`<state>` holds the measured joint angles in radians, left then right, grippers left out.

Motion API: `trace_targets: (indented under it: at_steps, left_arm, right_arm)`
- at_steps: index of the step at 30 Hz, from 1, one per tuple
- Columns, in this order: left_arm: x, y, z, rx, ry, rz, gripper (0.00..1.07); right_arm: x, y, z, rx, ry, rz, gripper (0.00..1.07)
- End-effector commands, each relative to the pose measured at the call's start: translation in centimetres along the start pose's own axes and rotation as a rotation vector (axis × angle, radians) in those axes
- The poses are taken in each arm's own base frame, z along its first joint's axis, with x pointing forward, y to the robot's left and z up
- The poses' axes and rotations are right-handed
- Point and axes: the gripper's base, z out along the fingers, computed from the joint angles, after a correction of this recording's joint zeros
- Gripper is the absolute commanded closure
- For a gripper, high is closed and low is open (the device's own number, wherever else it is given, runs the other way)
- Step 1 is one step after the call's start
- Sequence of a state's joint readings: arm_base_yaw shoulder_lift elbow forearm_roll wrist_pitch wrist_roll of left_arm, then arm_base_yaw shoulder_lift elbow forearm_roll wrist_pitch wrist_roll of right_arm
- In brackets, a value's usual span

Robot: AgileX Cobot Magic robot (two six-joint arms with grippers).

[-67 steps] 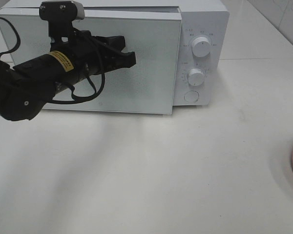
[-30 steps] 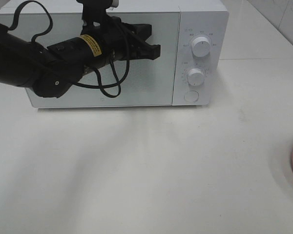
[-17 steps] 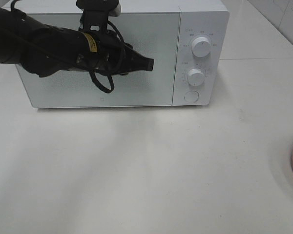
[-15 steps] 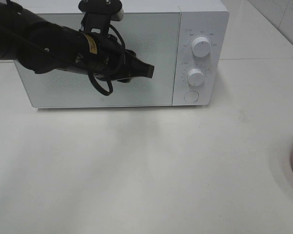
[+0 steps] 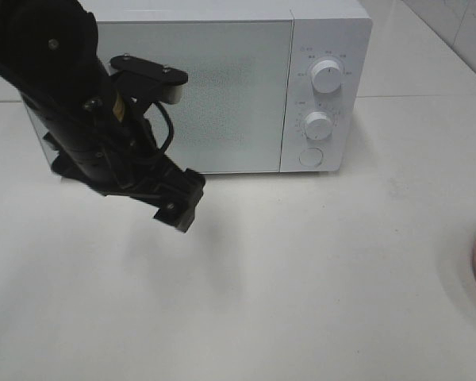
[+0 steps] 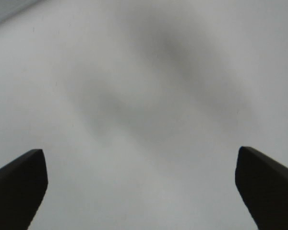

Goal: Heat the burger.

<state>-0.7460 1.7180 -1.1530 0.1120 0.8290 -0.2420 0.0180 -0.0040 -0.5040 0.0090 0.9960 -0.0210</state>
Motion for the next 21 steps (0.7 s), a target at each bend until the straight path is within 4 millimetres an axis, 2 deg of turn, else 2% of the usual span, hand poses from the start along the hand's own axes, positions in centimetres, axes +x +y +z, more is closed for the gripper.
trace_targets:
  at_steps: [1,5,6,7,8,9,11,13,14,15,16,17,18,19,20,21]
  left_arm:
    - [1.1,0.1,-1.1,-0.014,0.092,-0.007,0.07]
    - [1.8,0.8,-2.5,-0.019,0.131,-0.017,0.07]
    - [1.9,1.4,-3.5,0.001,0.116,-0.044,0.07]
    - [1.9,1.4,-3.5,0.001,0.116,-0.044,0.07]
    - [2.1,2.5,-4.7,0.034,0.100,-0.088,0.07]
    - [2.1,2.5,-4.7,0.034,0.100,-0.088,0.07]
    - [2.5,4.5,-6.7,0.088,0.058,-0.135,0.07]
    - [2.7,5.2,-7.4,0.105,0.038,-0.152,0.07]
    - [3.1,6.8,-8.8,0.124,0.003,-0.191,0.07]
    - [3.1,6.8,-8.8,0.124,0.003,-0.191,0.07]
    - [3.5,7.7,-9.6,0.126,-0.017,-0.216,0.07]
    - [4.3,9.8,-11.0,0.110,-0.053,-0.276,0.07]
    - [4.3,9.8,-11.0,0.110,-0.053,-0.276,0.07]
    - [4.8,10.6,-11.5,0.101,-0.059,-0.297,0.07]
    - [6.0,12.4,-12.8,0.071,-0.079,-0.357,0.07]
    - [6.0,12.4,-12.8,0.071,-0.079,-0.357,0.07]
  right_arm:
    - [0.3,0.0,-0.3,0.002,-0.024,-0.003,0.32]
    - [0.3,0.0,-0.3,0.002,-0.024,-0.003,0.32]
    - [0.3,0.0,-0.3,0.002,-0.024,-0.003,0.32]
    - [0.3,0.0,-0.3,0.002,-0.024,-0.003,0.32]
    - [0.3,0.0,-0.3,0.002,-0.024,-0.003,0.32]
    - [0.3,0.0,-0.3,0.002,-0.024,-0.003,0.32]
    - [0.3,0.0,-0.3,0.002,-0.024,-0.003,0.32]
    - [0.3,0.0,-0.3,0.002,-0.024,-0.003,0.32]
    - [0.3,0.0,-0.3,0.002,-0.024,-0.003,0.32]
    - [0.3,0.0,-0.3,0.002,-0.024,-0.003,0.32]
    - [0.3,0.0,-0.3,0.002,-0.024,-0.003,0.32]
    - [0.3,0.0,-0.3,0.002,-0.024,-0.003,0.32]
    - [0.3,0.0,-0.3,0.002,-0.024,-0.003,0.32]
    - [0.3,0.0,-0.3,0.002,-0.024,-0.003,0.32]
    - [0.3,0.0,-0.3,0.002,-0.024,-0.003,0.32]
    - [0.3,0.0,-0.3,0.002,-0.024,-0.003,0.32]
